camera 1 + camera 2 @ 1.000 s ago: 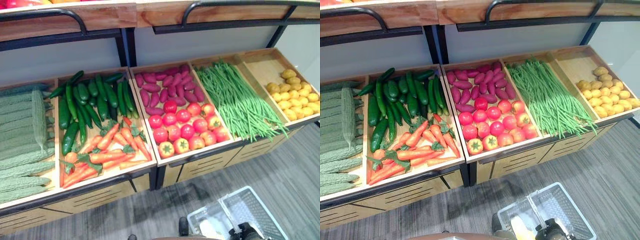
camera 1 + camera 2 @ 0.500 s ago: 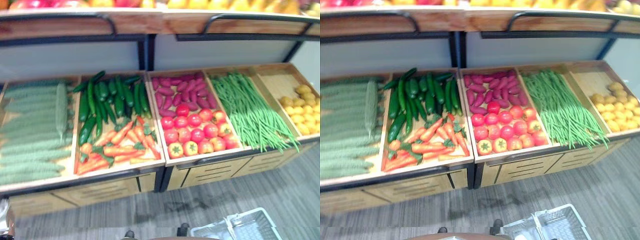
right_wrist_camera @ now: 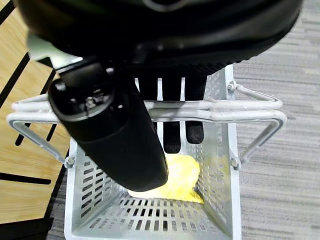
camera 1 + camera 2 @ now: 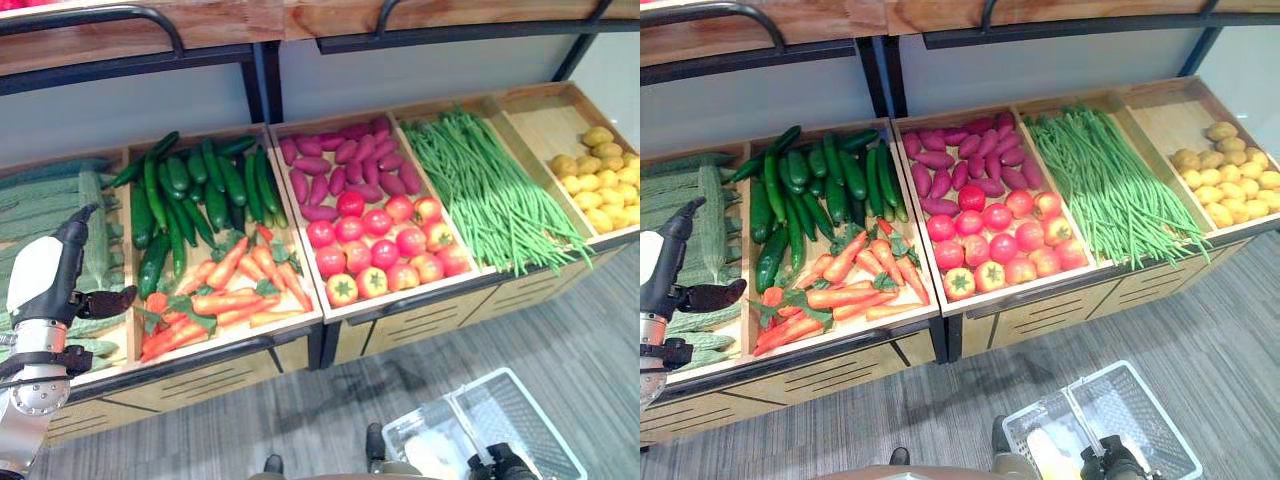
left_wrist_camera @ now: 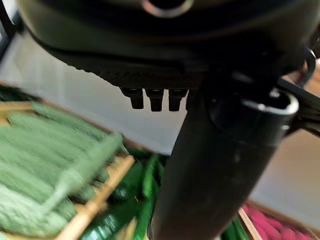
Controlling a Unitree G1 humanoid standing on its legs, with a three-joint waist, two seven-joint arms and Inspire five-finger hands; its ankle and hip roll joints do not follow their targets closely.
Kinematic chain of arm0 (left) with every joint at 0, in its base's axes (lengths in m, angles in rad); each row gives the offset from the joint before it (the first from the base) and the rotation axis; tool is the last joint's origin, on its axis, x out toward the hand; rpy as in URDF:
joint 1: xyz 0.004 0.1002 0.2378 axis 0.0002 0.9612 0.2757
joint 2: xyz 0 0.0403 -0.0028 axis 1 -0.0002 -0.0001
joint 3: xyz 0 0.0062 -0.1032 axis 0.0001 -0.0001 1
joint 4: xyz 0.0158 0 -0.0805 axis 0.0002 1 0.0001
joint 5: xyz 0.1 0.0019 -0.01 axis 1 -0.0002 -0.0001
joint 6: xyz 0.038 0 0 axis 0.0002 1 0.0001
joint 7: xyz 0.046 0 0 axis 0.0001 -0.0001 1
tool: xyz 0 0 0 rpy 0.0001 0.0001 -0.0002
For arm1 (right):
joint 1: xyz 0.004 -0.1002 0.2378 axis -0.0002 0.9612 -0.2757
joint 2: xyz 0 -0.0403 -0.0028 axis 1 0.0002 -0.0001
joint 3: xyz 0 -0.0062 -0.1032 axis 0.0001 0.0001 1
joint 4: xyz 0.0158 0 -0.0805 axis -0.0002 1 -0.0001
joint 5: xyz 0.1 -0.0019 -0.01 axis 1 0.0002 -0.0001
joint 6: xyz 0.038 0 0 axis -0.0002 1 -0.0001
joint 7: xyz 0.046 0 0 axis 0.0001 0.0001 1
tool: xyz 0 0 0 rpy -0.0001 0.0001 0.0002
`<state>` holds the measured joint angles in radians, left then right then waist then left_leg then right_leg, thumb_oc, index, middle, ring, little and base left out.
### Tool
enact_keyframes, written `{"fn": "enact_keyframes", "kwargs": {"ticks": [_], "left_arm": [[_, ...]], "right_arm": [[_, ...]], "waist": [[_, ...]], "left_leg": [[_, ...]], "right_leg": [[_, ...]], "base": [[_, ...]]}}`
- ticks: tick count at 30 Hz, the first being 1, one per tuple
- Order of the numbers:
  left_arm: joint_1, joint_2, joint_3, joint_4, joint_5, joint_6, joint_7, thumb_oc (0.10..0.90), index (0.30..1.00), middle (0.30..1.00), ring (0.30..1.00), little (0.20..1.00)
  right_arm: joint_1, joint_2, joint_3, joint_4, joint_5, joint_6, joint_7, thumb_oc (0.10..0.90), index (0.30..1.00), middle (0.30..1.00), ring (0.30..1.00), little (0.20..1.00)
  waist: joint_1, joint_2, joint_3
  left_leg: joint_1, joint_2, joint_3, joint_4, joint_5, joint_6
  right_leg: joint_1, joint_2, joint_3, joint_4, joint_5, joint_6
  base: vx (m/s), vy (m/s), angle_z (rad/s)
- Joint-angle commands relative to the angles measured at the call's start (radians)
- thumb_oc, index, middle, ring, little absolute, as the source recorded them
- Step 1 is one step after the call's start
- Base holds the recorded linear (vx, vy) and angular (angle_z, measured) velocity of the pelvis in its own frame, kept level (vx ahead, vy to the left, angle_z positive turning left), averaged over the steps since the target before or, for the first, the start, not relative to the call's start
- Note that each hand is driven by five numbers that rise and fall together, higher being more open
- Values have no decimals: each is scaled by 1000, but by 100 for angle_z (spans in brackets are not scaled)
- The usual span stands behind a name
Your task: Get the vegetables into the basket
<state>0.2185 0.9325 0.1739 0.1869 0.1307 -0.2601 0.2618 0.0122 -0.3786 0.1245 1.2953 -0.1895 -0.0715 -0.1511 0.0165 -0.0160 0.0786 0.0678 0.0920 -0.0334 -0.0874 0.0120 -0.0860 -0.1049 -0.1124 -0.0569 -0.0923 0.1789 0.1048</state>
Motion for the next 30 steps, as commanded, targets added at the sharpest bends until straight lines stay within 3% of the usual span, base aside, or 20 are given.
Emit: {"fn": "enact_keyframes", "kwargs": {"ticks": [1,10,19,30], "left_arm": [[-114,120,28,-46,-70,-70,-57,900,1000,1000,1000,1000],[-188,143,-124,8,-60,-48,-163,900,1000,1000,1000,1000],[-294,113,-269,140,129,1,-144,900,1000,1000,1000,1000],[-413,91,-385,188,222,21,-102,900,1000,1000,1000,1000]], "right_arm": [[-12,-37,34,-4,-4,-16,1,400,300,300,300,300],[-24,-44,39,-10,-18,-9,8,400,300,300,300,300],[-36,-47,44,-15,-32,-7,-5,400,300,300,300,300],[-70,-48,67,-20,-38,1,-21,400,300,300,300,300]], "waist": [[-22,-36,-50],[-39,-36,-55],[-46,-41,-32],[-57,-43,4]], "left_leg": [[-81,7,-24,0,21,-22],[-67,11,-2,0,17,-22],[-74,14,8,0,19,-20],[-100,18,12,0,27,-20]], "right_leg": [[45,-80,7,5,-28,95],[41,-78,23,5,-27,98],[29,-76,29,5,-25,99],[1,-71,36,5,-20,96]], "base": [[1,5,-6],[8,6,-6],[-1,0,0],[-4,2,-2]]}}
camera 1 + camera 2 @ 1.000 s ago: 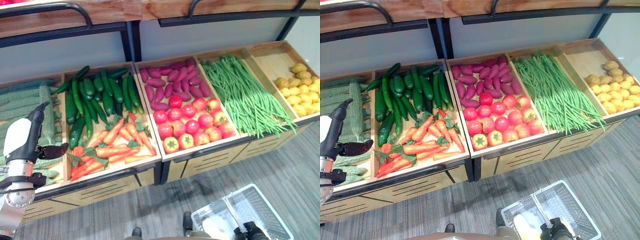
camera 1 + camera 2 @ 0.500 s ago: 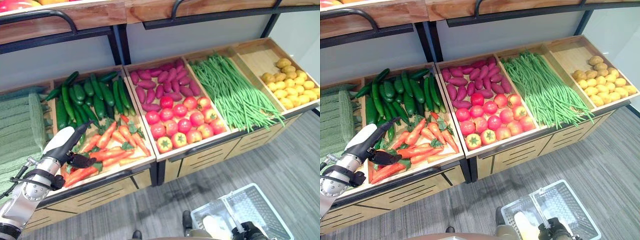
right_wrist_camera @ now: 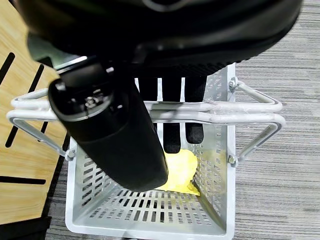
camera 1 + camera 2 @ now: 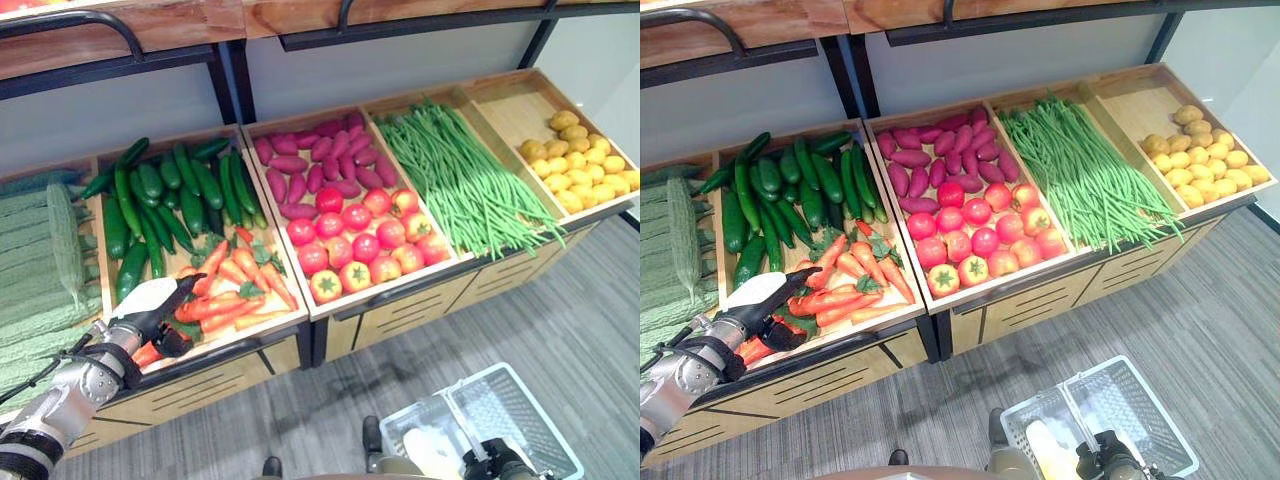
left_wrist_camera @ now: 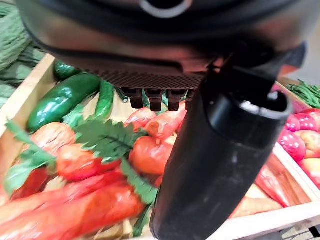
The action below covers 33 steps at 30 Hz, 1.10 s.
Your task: Get the vegetables into the basket
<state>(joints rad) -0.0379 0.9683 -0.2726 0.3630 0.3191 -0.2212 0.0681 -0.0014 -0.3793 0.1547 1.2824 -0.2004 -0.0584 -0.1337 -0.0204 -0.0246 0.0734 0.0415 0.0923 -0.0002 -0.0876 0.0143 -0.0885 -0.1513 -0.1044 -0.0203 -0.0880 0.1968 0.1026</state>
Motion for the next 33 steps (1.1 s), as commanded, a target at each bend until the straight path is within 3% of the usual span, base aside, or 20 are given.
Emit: {"fn": "enact_keyframes", "kwargs": {"ticks": [1,5,8,9,10,11,20,33], "left_arm": [[-170,51,49,17,39,-16,93,900,1000,1000,1000,1000],[-199,33,10,48,66,-8,97,900,1000,1000,1000,1000],[-211,28,-13,65,83,-4,95,825,896,896,896,896],[-216,25,-21,69,88,-2,94,741,778,778,778,778],[-222,23,-32,75,92,-2,93,539,495,495,495,495],[-227,16,-49,89,110,2,93,410,314,314,314,314],[-224,-26,-56,132,138,13,122,400,300,300,300,300],[-185,105,105,-55,139,-7,205,400,300,300,300,300]], "right_arm": [[-58,-47,38,-6,-27,-12,-39,400,300,300,300,300],[-63,-48,42,-2,-31,-8,-45,400,300,300,300,300],[-65,-48,44,0,-32,-7,-47,400,300,300,300,300],[-66,-48,44,0,-31,-7,-48,400,300,300,300,300],[-67,-48,44,1,-30,-6,-48,400,300,300,300,300],[-69,-49,45,3,-29,-5,-51,400,300,300,300,300],[-71,-47,41,5,-28,-7,-58,400,300,300,300,300],[-54,-35,29,11,-26,-9,-63,400,300,300,300,300]], "waist": [[-21,-35,11],[-26,-35,19],[-29,-35,23],[-29,-35,24],[-30,-35,26],[-32,-36,29],[-31,-41,31],[-19,-38,-7]], "left_leg": [[-74,18,-20,0,24,-18],[-76,20,-16,0,24,-18],[-76,20,-14,0,24,-17],[-76,20,-14,0,24,-17],[-76,21,-13,0,25,-17],[-78,22,-11,0,25,-17],[-68,24,-3,0,18,-15],[-35,23,-5,0,1,-16]], "right_leg": [[46,-80,-1,1,-38,98],[40,-78,3,1,-38,98],[38,-76,8,1,-38,96],[37,-76,8,1,-38,97],[36,-75,8,1,-38,96],[34,-75,9,1,-39,96],[38,-72,18,1,-42,95],[77,-73,10,1,-60,94]], "base": [[-2,2,-9],[0,1,-4],[1,3,-1],[0,0,0],[0,0,0],[0,0,0],[4,2,-2],[18,1,0]]}}
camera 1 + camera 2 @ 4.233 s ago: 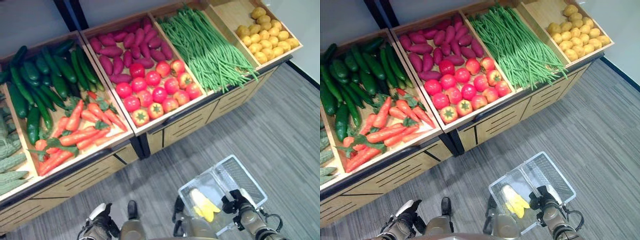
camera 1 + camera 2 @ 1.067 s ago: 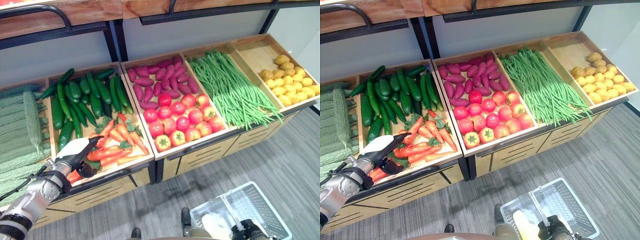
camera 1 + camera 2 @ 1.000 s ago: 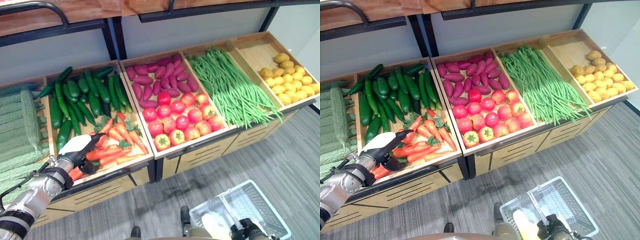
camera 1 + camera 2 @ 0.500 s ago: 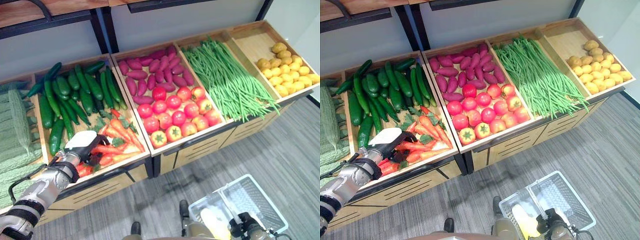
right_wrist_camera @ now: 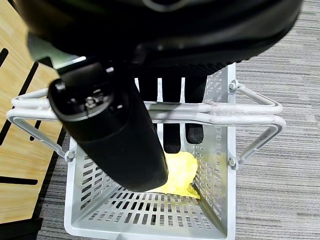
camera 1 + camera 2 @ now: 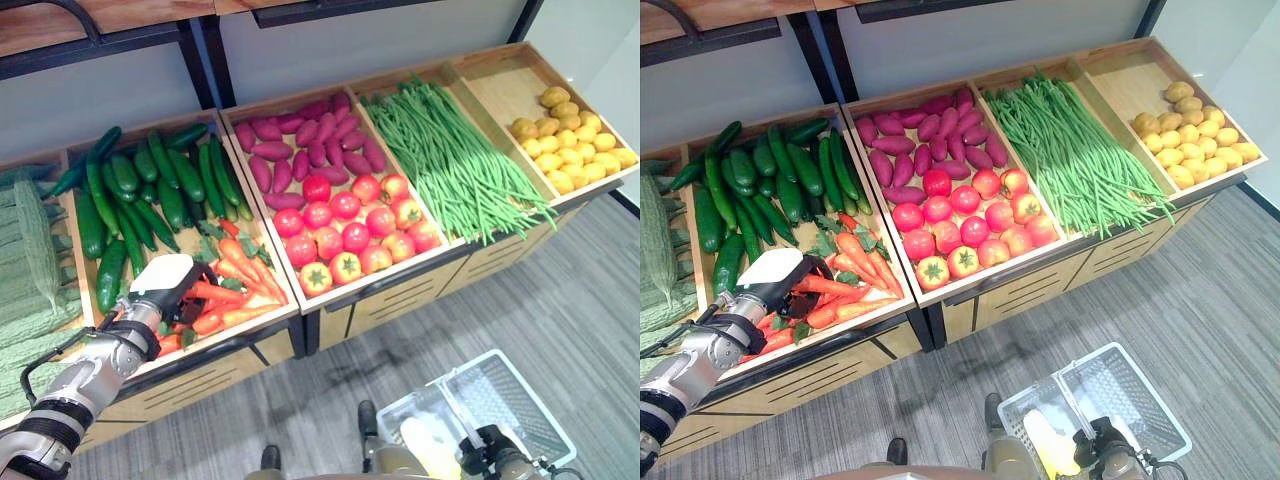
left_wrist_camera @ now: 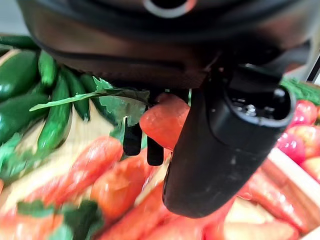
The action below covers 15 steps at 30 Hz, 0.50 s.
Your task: Get the vegetables into the basket
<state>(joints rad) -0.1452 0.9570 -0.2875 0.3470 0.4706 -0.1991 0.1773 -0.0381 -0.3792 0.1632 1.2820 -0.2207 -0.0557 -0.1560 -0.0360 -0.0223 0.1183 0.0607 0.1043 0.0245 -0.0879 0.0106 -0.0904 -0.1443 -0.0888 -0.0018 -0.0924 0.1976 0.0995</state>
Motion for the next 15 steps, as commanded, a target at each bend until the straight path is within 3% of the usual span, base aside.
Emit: {"fn": "enact_keyframes", "kwargs": {"ticks": [1,7,15], "left_arm": [[-61,134,143,-77,-15,-42,99,400,300,300,300,300],[25,132,230,-180,-49,-69,94,400,300,300,300,300],[70,74,258,-310,-172,-112,41,400,300,300,300,300]], "right_arm": [[-13,-35,16,13,-3,-12,-40,400,300,300,300,300],[4,-26,1,16,0,-11,-30,400,300,300,300,300],[7,-25,-6,0,2,-10,-20,400,300,300,300,300]], "waist": [[-1,-39,-58],[5,-44,-73],[7,-61,-72]], "left_leg": [[-49,10,-31,1,2,-13],[-29,4,-31,1,-8,-8],[1,-15,-19,14,-27,15]], "right_leg": [[75,-90,-8,5,-63,97],[93,-95,-9,5,-69,98],[115,-114,6,5,-65,102]], "base": [[35,8,1],[7,3,0],[12,44,-1]]}}
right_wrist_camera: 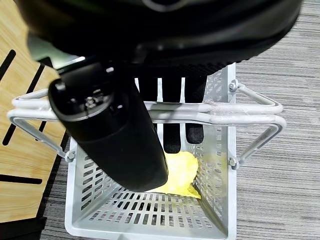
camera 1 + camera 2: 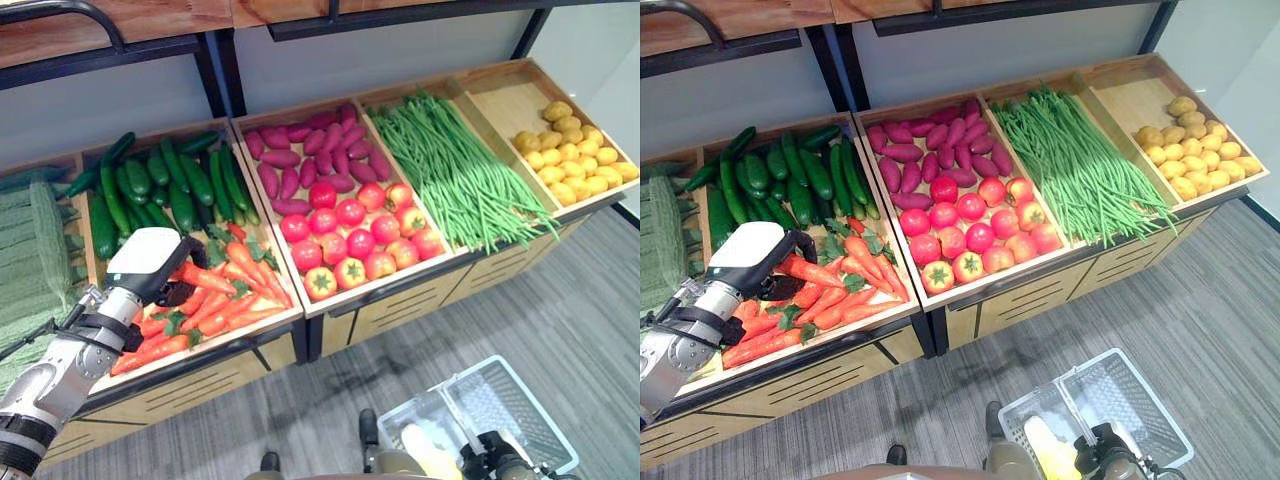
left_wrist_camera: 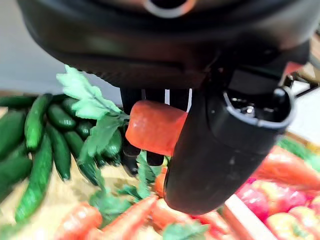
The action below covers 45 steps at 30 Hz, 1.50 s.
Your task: Get the vegetables into the basket
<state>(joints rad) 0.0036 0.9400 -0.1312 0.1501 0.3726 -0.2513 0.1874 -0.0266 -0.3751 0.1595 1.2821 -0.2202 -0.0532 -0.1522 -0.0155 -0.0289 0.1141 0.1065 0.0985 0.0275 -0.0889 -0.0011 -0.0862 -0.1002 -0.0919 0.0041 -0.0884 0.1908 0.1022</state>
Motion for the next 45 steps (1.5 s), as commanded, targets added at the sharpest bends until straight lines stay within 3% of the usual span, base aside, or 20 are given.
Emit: {"fn": "enact_keyframes", "kwargs": {"ticks": [1,7,12,13,14,15,16,20,21,23,25,27,31,37,42,43,45], "left_arm": [[-81,100,94,-123,-69,-65,26,400,300,300,300,300],[-94,169,65,-200,-38,-87,9,400,300,300,300,300],[-93,207,72,-243,-31,-103,-7,400,300,300,300,300],[-91,220,72,-249,-28,-106,-9,400,300,300,300,300],[-89,226,73,-257,-27,-106,-14,400,300,300,300,300],[-79,240,79,-273,-19,-105,-21,400,300,300,300,300],[-79,240,80,-273,-19,-105,-21,400,300,300,300,300],[-57,257,104,-307,-23,-108,-42,400,300,300,300,300],[-38,263,124,-333,-34,-107,-53,400,300,300,300,300],[-36,262,121,-329,-34,-108,-56,400,300,300,300,300],[-29,254,121,-331,-26,-107,-63,400,300,300,300,300],[-34,247,119,-345,-24,-110,-68,400,300,300,300,300],[-53,223,91,-351,-42,-115,-66,400,300,300,300,300],[-87,179,58,-357,-68,-112,-56,400,300,300,300,300],[-166,126,-10,-348,-83,-109,-52,400,300,300,300,300],[-179,113,-27,-339,-81,-112,-48,400,300,300,300,300],[-184,95,-43,-344,-79,-106,-43,400,300,300,300,300]], "right_arm": [[-6,-32,-2,-4,1,-13,-25,400,300,300,300,300],[3,-44,-20,-17,1,-13,-22,400,300,300,300,300],[23,-48,-31,-44,-3,-14,-19,400,300,300,300,300],[22,-50,-30,-43,-7,-14,-18,400,300,300,300,300],[23,-50,-28,-37,-12,-13,-18,400,300,300,300,300],[29,-45,-24,-37,-20,-13,-17,400,300,300,300,300],[29,-44,-24,-37,-20,-13,-17,400,300,300,300,300],[42,-55,-36,-40,-26,-14,-19,400,300,300,300,300],[46,-63,-47,-38,-27,-12,-22,400,300,300,300,300],[44,-63,-46,-34,-28,-10,-23,400,300,300,300,300],[46,-67,-50,-29,-37,-6,-26,400,300,300,300,300],[52,-64,-52,-14,-45,1,-24,400,300,300,300,300],[60,-67,-52,-18,-41,3,-29,400,300,300,300,300],[54,-92,-53,-21,-14,5,-48,400,300,300,300,300],[51,-118,-51,-32,4,-3,-63,400,300,300,300,300],[49,-123,-50,-31,6,-5,-66,400,300,300,300,300],[14,-144,-44,-41,20,-8,-74,400,300,300,300,300]], "waist": [[-14,-57,-63],[-20,-76,-53],[-44,-91,-30],[-41,-89,-21],[-36,-82,-12],[-27,-68,0],[-28,-70,-1],[-12,-42,3],[5,-29,-7],[9,-29,-12],[17,-32,-24],[9,-26,-30],[-6,-17,-30],[-33,22,-15],[-48,44,19],[-50,47,23],[-25,51,38]], "left_leg": [[-49,-14,-17,28,-22,15],[-44,-54,30,53,-53,46],[-49,-89,97,44,-51,63],[-57,-92,113,48,-49,68],[-59,-88,121,55,-55,73],[-74,-78,145,62,-51,78],[-78,-79,145,62,-47,78],[-122,-60,188,92,-31,88],[-134,-48,230,109,-33,90],[-135,-47,240,108,-32,87],[-125,-44,282,109,-33,77],[-120,-32,306,117,-30,62],[-122,1,317,110,-3,35],[-111,70,330,79,70,-17],[-148,115,304,156,93,-52],[-148,118,293,169,89,-55],[-161,74,122,175,85,-57]], "right_leg": [[70,-115,5,1,-53,101],[37,-144,54,17,1,133],[-51,-164,122,21,142,160],[-68,-170,109,25,150,160],[-65,-173,82,33,130,159],[-61,-182,9,93,67,140],[-65,-183,10,95,69,139],[-34,-172,-86,265,-51,100],[-1,-192,-146,332,-101,89],[12,-198,-157,320,-96,91],[40,-218,-218,252,-78,105],[61,-203,-244,195,-104,111],[76,-166,-242,143,-131,97],[78,-88,-218,111,-171,55],[97,-45,-222,94,-188,20],[101,-38,-219,90,-189,16],[95,-29,-175,86,-187,13]], "base": [[-17,48,-6],[-30,133,-23],[-114,108,-35],[-163,93,-33],[-229,88,-63],[-178,59,-77],[-214,50,-80],[-178,67,-44],[-145,29,-51],[-53,-40,-73],[22,-134,-117],[36,-187,-89],[-1,-203,-40],[-19,-229,-31],[-34,-197,-6],[-18,-108,-1],[-29,-21,-4]]}}
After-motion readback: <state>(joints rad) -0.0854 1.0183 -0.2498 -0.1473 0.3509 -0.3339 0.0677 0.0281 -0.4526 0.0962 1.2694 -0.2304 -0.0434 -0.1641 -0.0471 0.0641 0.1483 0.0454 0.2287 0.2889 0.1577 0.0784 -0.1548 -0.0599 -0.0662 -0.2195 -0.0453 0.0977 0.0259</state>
